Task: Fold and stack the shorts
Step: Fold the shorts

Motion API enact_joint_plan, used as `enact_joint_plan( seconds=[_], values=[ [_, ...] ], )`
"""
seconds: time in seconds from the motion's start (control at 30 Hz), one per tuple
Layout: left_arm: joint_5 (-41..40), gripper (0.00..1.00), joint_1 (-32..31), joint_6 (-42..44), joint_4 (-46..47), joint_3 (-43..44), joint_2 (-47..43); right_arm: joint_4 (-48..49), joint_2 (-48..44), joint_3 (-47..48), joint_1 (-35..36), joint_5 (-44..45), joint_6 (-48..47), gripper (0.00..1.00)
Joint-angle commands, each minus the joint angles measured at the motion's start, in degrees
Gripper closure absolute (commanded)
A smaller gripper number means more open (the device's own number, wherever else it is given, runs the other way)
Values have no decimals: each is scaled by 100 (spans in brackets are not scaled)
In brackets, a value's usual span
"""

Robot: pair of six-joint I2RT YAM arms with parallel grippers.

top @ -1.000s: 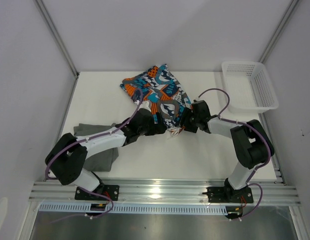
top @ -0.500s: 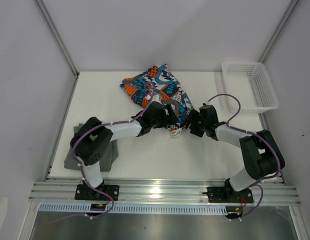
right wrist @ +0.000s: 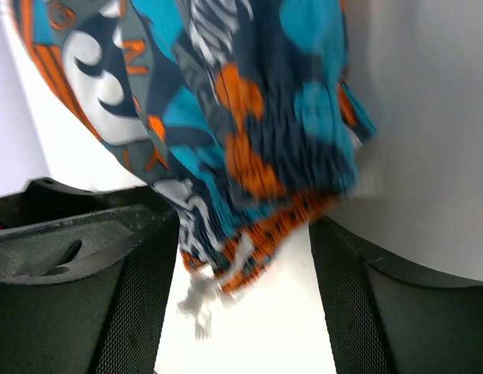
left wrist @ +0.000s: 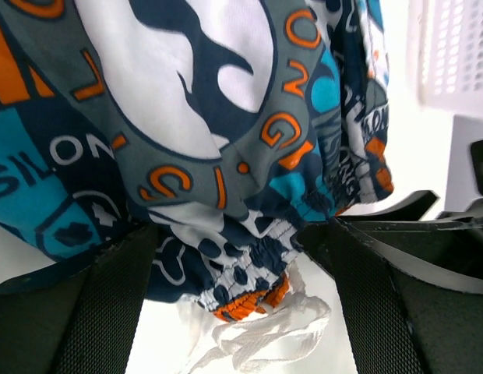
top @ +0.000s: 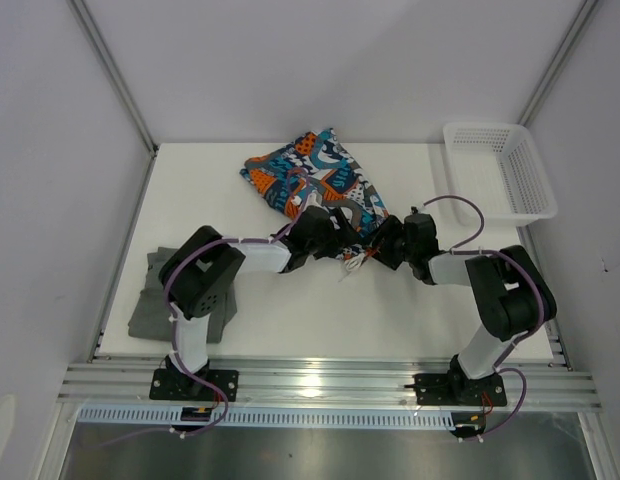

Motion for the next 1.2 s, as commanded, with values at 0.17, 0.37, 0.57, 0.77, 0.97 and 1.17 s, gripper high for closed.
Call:
enact_joint_plan(
  seconds=[0.17, 0.37, 0.57, 0.77, 0.97, 1.17],
  values=[
    [465, 10, 23, -195, 752, -54, 58, 946, 864, -97, -140, -521, 272, 29],
    [843, 11, -3, -450, 945, -124, 5, 1728, 1295, -264, -228, -741, 430, 29],
    [984, 11, -65, -661, 884, -89, 146, 2283, 1594, -334, -237, -909, 606, 29],
    [826, 10, 84, -407, 402, -116, -126, 2197, 1420, -405, -255, -786, 493, 31],
    [554, 8, 313, 304, -573, 77, -828, 1116, 769, -318, -263, -391, 63, 52],
    [264, 7, 313, 867, -1400, 209, -1549, -62, 83, -36, -272, 14, -473, 87]
  ],
)
